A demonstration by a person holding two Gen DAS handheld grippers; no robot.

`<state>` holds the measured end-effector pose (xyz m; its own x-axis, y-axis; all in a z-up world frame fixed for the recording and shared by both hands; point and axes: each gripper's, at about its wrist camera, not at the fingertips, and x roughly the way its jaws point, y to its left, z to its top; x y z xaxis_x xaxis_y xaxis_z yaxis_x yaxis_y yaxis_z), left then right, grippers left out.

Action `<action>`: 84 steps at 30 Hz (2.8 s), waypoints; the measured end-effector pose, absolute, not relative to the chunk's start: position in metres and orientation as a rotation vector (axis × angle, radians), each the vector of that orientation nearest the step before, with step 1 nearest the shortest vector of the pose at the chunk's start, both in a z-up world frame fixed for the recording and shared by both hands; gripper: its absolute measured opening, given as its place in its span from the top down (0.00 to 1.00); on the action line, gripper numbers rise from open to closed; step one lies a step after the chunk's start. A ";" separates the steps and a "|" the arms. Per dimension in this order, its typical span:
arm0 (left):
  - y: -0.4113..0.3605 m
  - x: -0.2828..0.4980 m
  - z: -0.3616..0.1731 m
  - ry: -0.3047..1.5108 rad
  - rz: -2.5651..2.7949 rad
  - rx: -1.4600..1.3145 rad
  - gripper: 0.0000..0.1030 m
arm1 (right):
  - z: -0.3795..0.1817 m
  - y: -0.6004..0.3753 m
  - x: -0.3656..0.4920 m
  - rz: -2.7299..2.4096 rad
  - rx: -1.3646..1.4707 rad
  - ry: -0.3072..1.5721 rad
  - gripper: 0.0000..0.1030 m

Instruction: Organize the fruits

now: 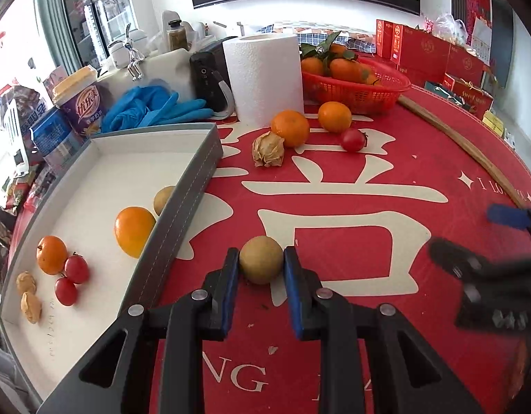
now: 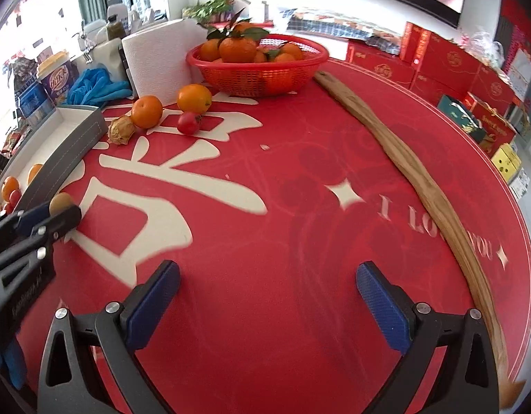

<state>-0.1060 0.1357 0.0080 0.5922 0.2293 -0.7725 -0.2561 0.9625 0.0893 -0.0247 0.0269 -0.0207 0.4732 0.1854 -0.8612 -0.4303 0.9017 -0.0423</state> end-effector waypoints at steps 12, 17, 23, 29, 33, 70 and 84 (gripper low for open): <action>0.137 -0.106 0.008 0.891 0.285 -0.053 0.73 | -0.026 0.115 0.045 0.467 -0.296 0.951 0.05; 0.138 -0.106 0.007 0.891 0.284 -0.062 0.73 | -0.019 0.123 0.040 0.473 -0.290 0.914 0.75; 0.138 -0.105 0.006 0.890 0.283 -0.061 0.73 | -0.017 0.098 0.012 0.480 -0.267 0.920 0.75; 0.138 -0.105 0.006 0.890 0.286 -0.055 0.73 | -0.013 0.065 -0.038 0.457 -0.234 0.932 0.75; 0.138 -0.105 0.006 0.890 0.284 -0.058 0.73 | -0.013 0.043 -0.063 0.431 -0.224 0.919 0.75; 0.137 -0.105 0.006 0.890 0.286 -0.056 0.73 | -0.014 0.038 -0.074 0.407 -0.226 0.897 0.71; 0.146 -0.135 0.041 0.808 0.238 -0.104 0.73 | -0.003 0.004 -0.065 0.498 0.009 0.965 0.74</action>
<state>-0.1349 0.1455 0.0406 0.6658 0.1705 -0.7264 -0.2496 0.9683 -0.0015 -0.0655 0.0042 -0.0029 0.4663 0.4094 -0.7842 -0.4016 0.8878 0.2247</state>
